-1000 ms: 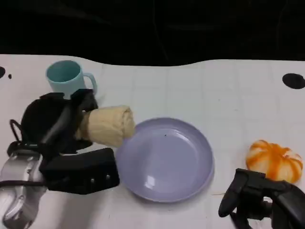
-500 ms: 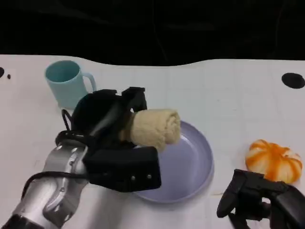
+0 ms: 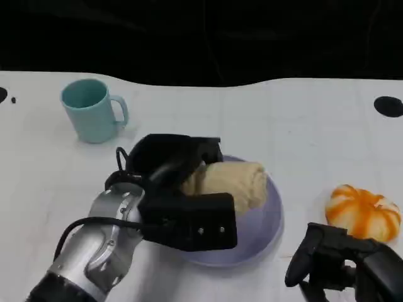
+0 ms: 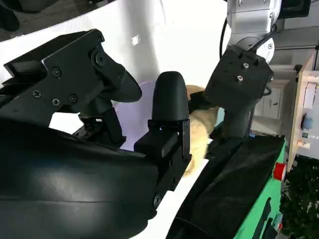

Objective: Grasp the towel on the left side of the plate with the left hand and place it into the plate.

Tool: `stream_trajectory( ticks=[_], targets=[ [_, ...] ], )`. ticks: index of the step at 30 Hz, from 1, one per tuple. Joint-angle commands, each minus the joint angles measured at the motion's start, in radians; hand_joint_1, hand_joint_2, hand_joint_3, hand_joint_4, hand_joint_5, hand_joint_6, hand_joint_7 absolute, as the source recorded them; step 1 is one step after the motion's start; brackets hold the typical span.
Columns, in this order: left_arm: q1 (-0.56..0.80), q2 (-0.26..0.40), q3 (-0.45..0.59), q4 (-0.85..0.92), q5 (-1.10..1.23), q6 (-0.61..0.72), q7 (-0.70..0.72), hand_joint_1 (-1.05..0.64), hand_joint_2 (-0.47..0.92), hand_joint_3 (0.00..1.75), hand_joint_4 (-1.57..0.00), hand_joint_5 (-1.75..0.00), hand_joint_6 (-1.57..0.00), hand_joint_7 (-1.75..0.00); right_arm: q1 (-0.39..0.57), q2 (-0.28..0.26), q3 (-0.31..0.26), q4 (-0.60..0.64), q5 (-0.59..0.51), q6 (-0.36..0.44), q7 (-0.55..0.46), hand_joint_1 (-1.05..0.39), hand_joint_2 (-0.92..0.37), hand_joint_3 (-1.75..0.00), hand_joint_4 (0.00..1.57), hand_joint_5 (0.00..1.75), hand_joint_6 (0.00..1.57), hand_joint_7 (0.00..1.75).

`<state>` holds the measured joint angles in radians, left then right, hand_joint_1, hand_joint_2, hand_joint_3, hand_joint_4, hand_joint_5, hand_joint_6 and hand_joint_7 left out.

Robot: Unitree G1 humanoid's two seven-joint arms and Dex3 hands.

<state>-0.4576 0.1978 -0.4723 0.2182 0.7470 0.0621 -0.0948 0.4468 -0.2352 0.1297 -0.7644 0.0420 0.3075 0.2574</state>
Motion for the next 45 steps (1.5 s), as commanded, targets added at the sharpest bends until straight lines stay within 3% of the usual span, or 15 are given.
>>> stream_trajectory(
  ticks=[1,3,7,17,26,31,36,39,41,42,43,45],
  targets=[
    [-0.015,0.01,-0.019,-0.022,0.01,0.023,-0.066,-0.5,0.92,0.12,-0.42,-0.6,-0.52,-0.03,0.0,-0.007,0.0,-0.01,-0.003,0.004,-0.004,-0.07,-0.56,-1.11,0.74,1.74,0.66,1.42],
    [-0.013,0.015,-0.025,-0.037,0.019,0.039,-0.089,-0.62,0.92,0.13,-0.3,-0.46,-0.34,-0.01,0.0,-0.007,0.002,-0.007,-0.006,-0.002,-0.005,-0.06,-0.56,-1.11,0.75,1.74,0.66,1.41],
    [-0.007,0.025,-0.035,-0.067,0.052,0.067,-0.114,-0.8,0.92,0.17,-0.14,-0.36,-0.16,0.0,-0.002,-0.004,-0.001,-0.005,0.002,0.0,-0.004,-0.07,-0.56,-1.11,0.75,1.74,0.67,1.41],
    [0.013,0.073,-0.023,-0.173,0.074,0.068,-0.16,-0.86,0.92,0.15,-0.12,-0.39,-0.17,-0.02,-0.007,-0.007,-0.004,0.002,-0.003,-0.006,-0.003,-0.07,-0.55,-1.12,0.76,1.74,0.68,1.39],
    [0.117,0.132,0.087,-0.35,0.017,0.051,-0.151,-0.76,0.92,0.11,-0.24,-0.5,-0.26,-0.06,-0.005,-0.017,-0.008,-0.007,-0.005,0.008,0.001,-0.07,-0.55,-1.12,0.75,1.72,0.68,1.39],
    [0.211,0.148,0.18,-0.449,-0.075,0.014,-0.138,-0.61,0.92,0.08,-0.3,-0.65,-0.37,-0.09,-0.004,-0.011,-0.003,-0.006,-0.005,0.007,-0.003,-0.07,-0.56,-1.1,0.75,1.72,0.68,1.39],
    [0.34,0.077,0.318,-0.546,-0.292,0.022,-0.13,-0.42,0.92,0.1,-0.46,-0.75,-0.53,-0.15,-0.004,-0.011,-0.004,-0.008,0.002,0.015,-0.001,-0.07,-0.57,-1.08,0.75,1.73,0.67,1.38],
    [0.42,0.016,0.389,-0.579,-0.44,-0.005,-0.105,-0.26,0.92,0.11,-0.57,-0.97,-0.71,-0.23,-0.006,-0.011,-0.004,-0.009,0.002,0.016,0.0,-0.07,-0.58,-1.07,0.74,1.73,0.67,1.38],
    [0.465,-0.019,0.415,-0.602,-0.504,-0.001,-0.093,-0.19,0.88,0.23,-0.62,-1.13,-0.74,-0.4,-0.007,-0.011,-0.004,-0.009,0.004,0.018,0.001,-0.08,-0.58,-1.07,0.74,1.73,0.68,1.39],
    [0.489,-0.034,0.425,-0.613,-0.531,0.0,-0.087,-0.17,0.78,0.42,-0.64,-1.18,-0.7,-0.56,-0.008,-0.01,-0.004,-0.01,0.003,0.019,0.0,-0.08,-0.58,-1.07,0.75,1.73,0.68,1.39],
    [0.507,-0.044,0.432,-0.621,-0.553,-0.003,-0.084,-0.13,0.64,0.73,-0.66,-1.26,-0.66,-0.79,-0.008,-0.01,-0.003,-0.011,0.002,0.02,-0.001,-0.08,-0.58,-1.07,0.74,1.72,0.67,1.39],
    [0.543,-0.063,0.449,-0.643,-0.609,0.002,-0.088,-0.09,0.54,0.95,-0.69,-1.38,-0.64,-1.04,-0.007,-0.008,-0.001,-0.01,0.004,0.019,0.0,-0.07,-0.58,-1.07,0.74,1.72,0.67,1.39]
  ],
)
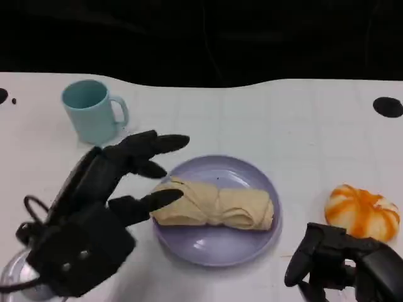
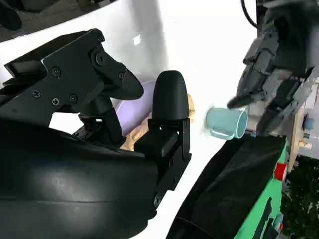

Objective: Grasp the towel on the left side of the plate with the left hand and place it into the plate.

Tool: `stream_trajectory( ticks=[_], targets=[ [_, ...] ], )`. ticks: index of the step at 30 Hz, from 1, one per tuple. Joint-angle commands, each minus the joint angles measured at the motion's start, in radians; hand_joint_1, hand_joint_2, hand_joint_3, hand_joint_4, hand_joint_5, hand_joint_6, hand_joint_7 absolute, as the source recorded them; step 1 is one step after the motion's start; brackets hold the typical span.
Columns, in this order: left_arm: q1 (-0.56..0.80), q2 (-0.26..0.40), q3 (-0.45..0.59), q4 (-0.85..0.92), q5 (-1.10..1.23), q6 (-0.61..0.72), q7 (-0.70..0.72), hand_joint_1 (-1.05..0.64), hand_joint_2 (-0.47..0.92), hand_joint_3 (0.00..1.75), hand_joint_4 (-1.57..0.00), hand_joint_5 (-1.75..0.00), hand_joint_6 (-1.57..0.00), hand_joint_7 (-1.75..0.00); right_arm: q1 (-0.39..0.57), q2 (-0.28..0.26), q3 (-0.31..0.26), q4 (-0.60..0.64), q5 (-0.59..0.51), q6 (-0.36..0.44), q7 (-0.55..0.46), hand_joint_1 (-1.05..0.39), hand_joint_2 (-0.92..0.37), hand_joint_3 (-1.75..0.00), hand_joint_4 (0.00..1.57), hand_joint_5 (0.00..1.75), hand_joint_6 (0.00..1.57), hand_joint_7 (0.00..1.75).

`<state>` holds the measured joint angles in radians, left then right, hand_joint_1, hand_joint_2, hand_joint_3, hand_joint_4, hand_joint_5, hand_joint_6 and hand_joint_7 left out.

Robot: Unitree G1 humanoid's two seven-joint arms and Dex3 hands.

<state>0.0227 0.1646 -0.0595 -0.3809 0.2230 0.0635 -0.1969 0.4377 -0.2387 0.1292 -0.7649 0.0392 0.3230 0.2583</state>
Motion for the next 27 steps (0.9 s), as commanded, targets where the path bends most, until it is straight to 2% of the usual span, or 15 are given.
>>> stream_trajectory(
  ticks=[1,4,7,10,17,27],
  targets=[
    [0.08,-0.044,0.045,-0.059,-0.115,0.014,0.014,-0.06,0.51,1.06,-0.73,-1.45,-0.67,-1.16,0.002,-0.005,0.001,-0.01,0.006,0.004,-0.001,-0.07,-0.58,-1.07,0.74,1.72,0.67,1.39],
    [0.138,-0.086,0.075,-0.139,-0.227,0.114,0.012,-0.06,0.49,1.24,-0.84,-1.61,-0.75,-1.35,0.0,-0.004,0.006,-0.009,0.0,0.002,-0.004,-0.08,-0.58,-1.06,0.74,1.73,0.67,1.39],
    [0.18,-0.111,0.104,-0.247,-0.338,0.31,0.02,-0.08,0.42,1.4,-0.9,-1.7,-0.81,-1.48,-0.004,-0.004,0.007,-0.007,0.001,0.003,-0.005,-0.08,-0.57,-1.07,0.75,1.74,0.67,1.39],
    [0.226,-0.12,0.145,-0.338,-0.479,0.492,0.011,-0.06,0.49,1.36,-0.88,-1.74,-0.77,-1.56,-0.006,-0.001,0.004,-0.004,0.008,0.003,-0.004,-0.08,-0.57,-1.08,0.75,1.74,0.67,1.39],
    [0.305,-0.119,0.206,-0.461,-0.707,0.754,0.039,-0.08,0.52,1.39,-0.88,-1.75,-0.71,-1.7,-0.009,-0.008,-0.014,0.004,0.015,-0.003,0.004,-0.07,-0.55,-1.12,0.75,1.73,0.68,1.38],
    [0.289,-0.123,0.223,-0.399,-0.819,0.825,0.092,-0.12,0.52,1.4,-0.88,-1.75,-0.69,-1.75,0.001,-0.019,-0.034,0.018,0.011,-0.03,0.018,-0.06,-0.56,-1.08,0.74,1.72,0.67,1.38]
  ],
)
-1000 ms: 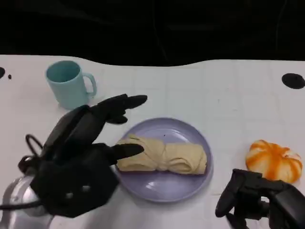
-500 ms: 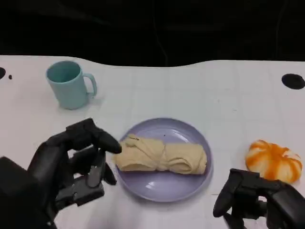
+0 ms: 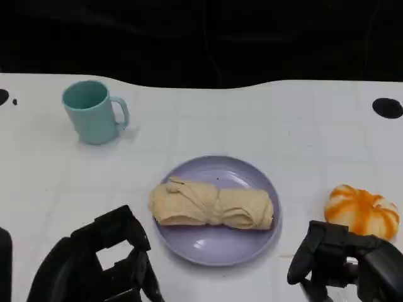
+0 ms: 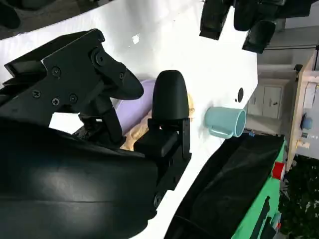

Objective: Grasp the towel on the left side of the plate with the left hand and place it into the plate.

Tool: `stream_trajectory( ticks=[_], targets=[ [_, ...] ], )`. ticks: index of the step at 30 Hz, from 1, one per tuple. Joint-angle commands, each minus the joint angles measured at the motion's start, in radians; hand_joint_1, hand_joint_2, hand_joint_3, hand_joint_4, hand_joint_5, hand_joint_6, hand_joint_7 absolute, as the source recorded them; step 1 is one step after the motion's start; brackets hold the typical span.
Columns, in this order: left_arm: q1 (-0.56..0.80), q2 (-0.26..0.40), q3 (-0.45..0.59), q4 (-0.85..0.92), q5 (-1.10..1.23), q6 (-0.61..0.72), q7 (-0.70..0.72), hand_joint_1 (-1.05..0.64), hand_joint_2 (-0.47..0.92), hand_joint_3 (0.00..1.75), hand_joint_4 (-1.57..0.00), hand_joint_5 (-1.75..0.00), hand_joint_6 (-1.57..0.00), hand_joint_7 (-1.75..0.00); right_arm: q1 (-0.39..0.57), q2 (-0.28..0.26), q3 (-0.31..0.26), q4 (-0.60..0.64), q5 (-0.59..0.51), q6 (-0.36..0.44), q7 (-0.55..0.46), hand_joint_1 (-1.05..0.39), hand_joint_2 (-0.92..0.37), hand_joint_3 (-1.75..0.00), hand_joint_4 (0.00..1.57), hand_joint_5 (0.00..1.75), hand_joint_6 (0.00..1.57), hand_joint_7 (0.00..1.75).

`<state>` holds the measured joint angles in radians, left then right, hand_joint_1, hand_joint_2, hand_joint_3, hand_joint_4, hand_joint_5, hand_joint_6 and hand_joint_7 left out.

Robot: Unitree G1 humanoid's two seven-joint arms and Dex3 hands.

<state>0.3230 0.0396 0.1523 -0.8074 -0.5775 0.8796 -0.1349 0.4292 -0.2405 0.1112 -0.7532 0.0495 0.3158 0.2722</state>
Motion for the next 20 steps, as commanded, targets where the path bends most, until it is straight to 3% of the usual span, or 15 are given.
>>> stream_trajectory(
  ticks=[1,20],
  targets=[
    [-0.014,0.005,0.012,0.032,-0.02,0.007,0.032,-0.12,0.52,1.41,-0.88,-1.75,-0.69,-1.75,0.01,-0.018,-0.016,0.007,0.0,-0.026,0.004,-0.06,-0.56,-1.08,0.74,1.72,0.67,1.38],
    [-0.041,0.042,0.011,0.071,-0.023,0.001,0.055,-0.13,0.5,1.45,-0.87,-1.75,-0.69,-1.75,0.016,-0.017,-0.015,0.016,0.008,-0.04,0.003,-0.05,-0.57,-1.11,0.75,1.75,0.67,1.39]
  ],
)
